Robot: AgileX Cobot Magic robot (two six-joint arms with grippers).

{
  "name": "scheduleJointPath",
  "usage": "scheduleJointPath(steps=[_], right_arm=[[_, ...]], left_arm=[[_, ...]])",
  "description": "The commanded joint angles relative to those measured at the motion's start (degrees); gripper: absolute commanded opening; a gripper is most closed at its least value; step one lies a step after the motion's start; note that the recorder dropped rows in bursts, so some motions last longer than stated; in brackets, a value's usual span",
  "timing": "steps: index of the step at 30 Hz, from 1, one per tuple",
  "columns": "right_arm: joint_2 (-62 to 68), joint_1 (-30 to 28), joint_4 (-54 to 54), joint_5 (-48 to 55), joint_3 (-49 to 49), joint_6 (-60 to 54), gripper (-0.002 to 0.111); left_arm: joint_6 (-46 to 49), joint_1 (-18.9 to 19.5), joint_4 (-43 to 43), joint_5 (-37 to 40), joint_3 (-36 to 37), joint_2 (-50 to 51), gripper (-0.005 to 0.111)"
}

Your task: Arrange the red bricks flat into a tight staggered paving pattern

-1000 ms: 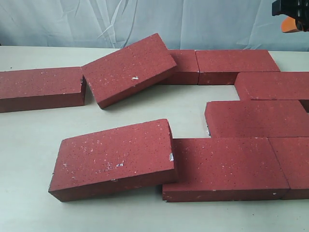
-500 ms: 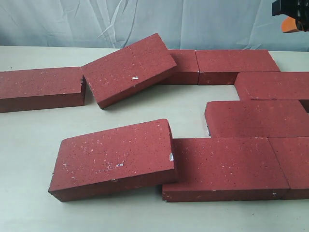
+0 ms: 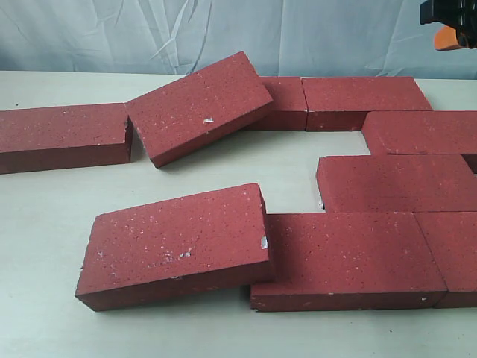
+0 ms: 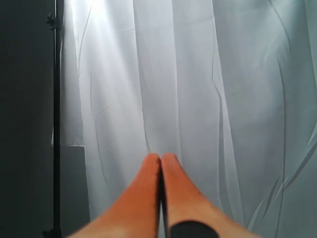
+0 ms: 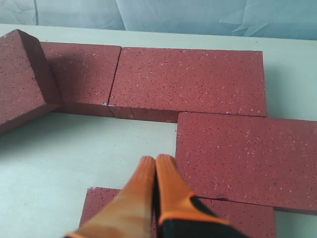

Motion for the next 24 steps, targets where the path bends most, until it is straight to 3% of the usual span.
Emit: scheduleJointPath(steps=[1, 14, 24], right_arm=[[0.0, -0.1, -0.1, -1.1, -0.3, -0.2, -0.001], [0.0, -0.1, 1.1, -1.1, -0.3, -0.2, -0.001], [0.0, -0.1, 2.6, -0.6, -0.3, -0.2, -0.001]], left_arm=[[-0.1, 0.1, 0.1, -0.1, -0.5, 1.4, 0.000], [-0.3, 0.1, 0.1, -0.6, -0.6, 2.4, 0.000], [-0.3, 0.0, 0.0, -0.6, -7.8, 17.6, 0.000]])
